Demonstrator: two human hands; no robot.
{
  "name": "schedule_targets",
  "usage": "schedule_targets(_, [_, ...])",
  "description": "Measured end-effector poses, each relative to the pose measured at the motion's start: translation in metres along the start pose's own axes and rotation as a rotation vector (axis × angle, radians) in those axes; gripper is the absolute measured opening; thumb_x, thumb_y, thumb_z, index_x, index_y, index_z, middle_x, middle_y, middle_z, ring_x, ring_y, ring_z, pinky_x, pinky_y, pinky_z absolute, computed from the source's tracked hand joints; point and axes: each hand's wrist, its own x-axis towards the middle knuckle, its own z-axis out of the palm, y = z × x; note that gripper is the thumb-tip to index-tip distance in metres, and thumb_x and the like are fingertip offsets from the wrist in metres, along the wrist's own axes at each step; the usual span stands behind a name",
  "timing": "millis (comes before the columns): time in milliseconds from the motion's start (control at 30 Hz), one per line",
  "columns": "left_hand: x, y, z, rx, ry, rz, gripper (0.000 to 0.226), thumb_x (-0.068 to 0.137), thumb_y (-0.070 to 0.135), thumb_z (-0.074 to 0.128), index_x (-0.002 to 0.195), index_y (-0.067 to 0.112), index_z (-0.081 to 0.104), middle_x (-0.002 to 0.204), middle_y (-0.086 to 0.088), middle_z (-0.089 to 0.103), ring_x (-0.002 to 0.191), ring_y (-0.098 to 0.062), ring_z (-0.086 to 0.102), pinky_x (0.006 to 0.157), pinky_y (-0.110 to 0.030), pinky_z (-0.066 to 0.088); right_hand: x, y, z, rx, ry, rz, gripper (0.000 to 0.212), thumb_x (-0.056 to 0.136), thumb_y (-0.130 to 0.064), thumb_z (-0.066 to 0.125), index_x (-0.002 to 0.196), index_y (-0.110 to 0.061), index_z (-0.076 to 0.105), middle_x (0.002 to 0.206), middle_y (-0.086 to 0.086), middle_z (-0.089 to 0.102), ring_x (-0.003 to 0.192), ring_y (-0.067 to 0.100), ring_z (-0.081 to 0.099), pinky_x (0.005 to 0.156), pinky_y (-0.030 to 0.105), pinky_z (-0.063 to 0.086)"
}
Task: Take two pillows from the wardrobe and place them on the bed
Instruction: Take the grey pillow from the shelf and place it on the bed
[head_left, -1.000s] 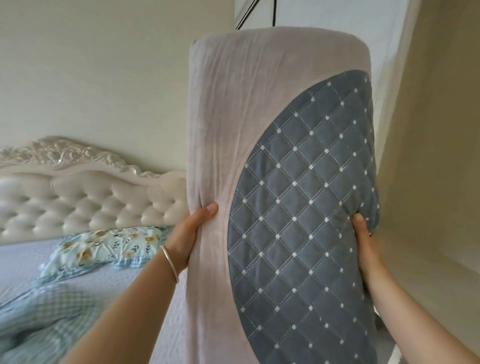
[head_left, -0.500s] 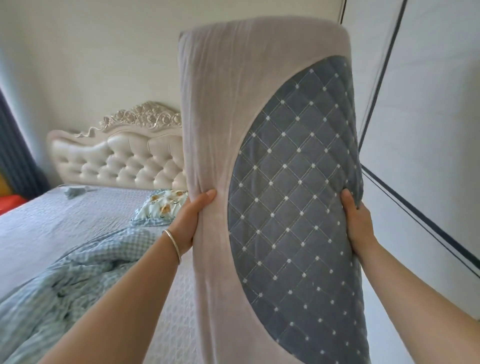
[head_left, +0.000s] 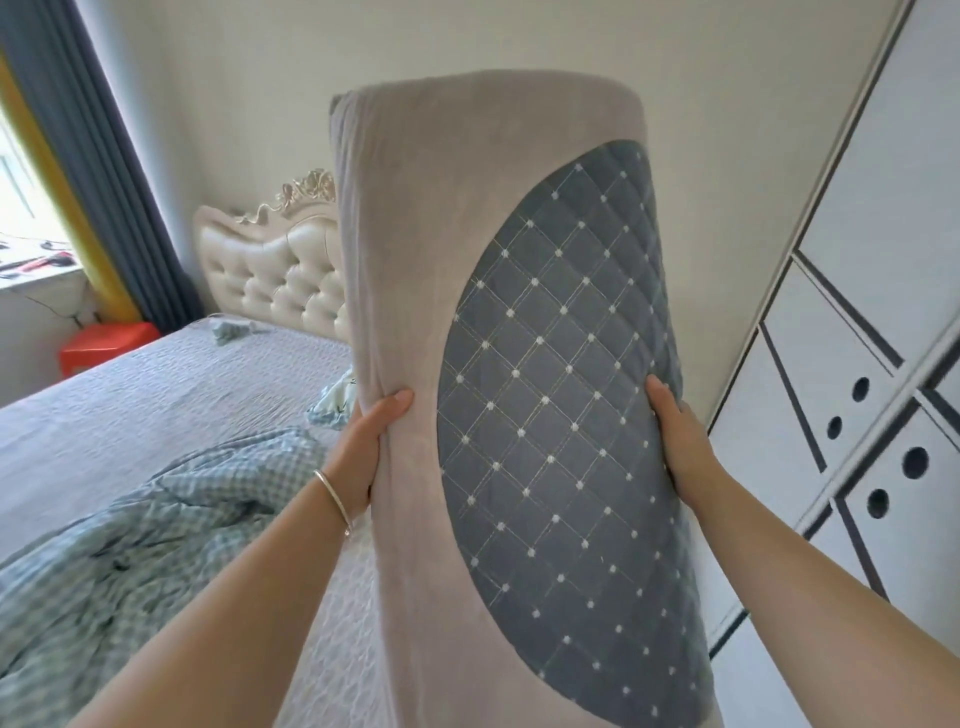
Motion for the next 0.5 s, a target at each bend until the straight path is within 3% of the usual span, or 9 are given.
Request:
schedule_targets(200, [0.109,-0.002,0.011,-0.029,0.035,0.011,0.086,0.060,0.042,0.073,0.131,-0.002,0.048,0.076,-0.011,0.064,0.052,-0.020,0.065,0.048,-0.029,0.053,0.129,0.008,0.025,-0.014,-0.047,0.088,0.115,0.039,-0.093,0.051,0.127,-0.018,0.054,0.119,0.008,0.064,0.104,0.027,0.062,0.100,0.046,0.044])
schedule_targets(300, [0.163,0.001,0.021,-0.028,0.031,0.014,0.093,0.054,0.043,0.077,0.130,-0.002,0.048,0.077,-0.012,0.063,0.054,-0.021,0.065,0.050,-0.031,0.054,0.184,0.005,0.034,-0.015,-0.043,0.110,0.109,0.045,-0.089,0.052,0.127,-0.017,0.054,0.117,0.009,0.064,0.102,0.029,0.063,0.099,0.046,0.045])
schedule_targets(400, [0.216,0.002,0.032,-0.041,0.030,-0.002,0.088,0.059,0.040,0.075,0.130,-0.002,0.048,0.076,-0.011,0.062,0.052,-0.020,0.065,0.048,-0.030,0.053,0.243,0.006,0.038,-0.043,-0.029,0.110,0.119,0.036,-0.094,0.051,0.127,-0.017,0.053,0.120,0.010,0.063,0.104,0.030,0.062,0.100,0.047,0.044])
schedule_targets(500, [0.267,0.000,0.041,-0.046,0.038,-0.020,0.094,0.056,0.045,0.076,0.133,0.001,0.046,0.082,-0.011,0.063,0.056,-0.020,0.066,0.051,-0.030,0.054,0.297,-0.002,0.047,-0.053,-0.065,0.119,0.106,0.046,-0.087,0.053,0.123,-0.015,0.057,0.114,0.011,0.066,0.101,0.030,0.063,0.097,0.045,0.046])
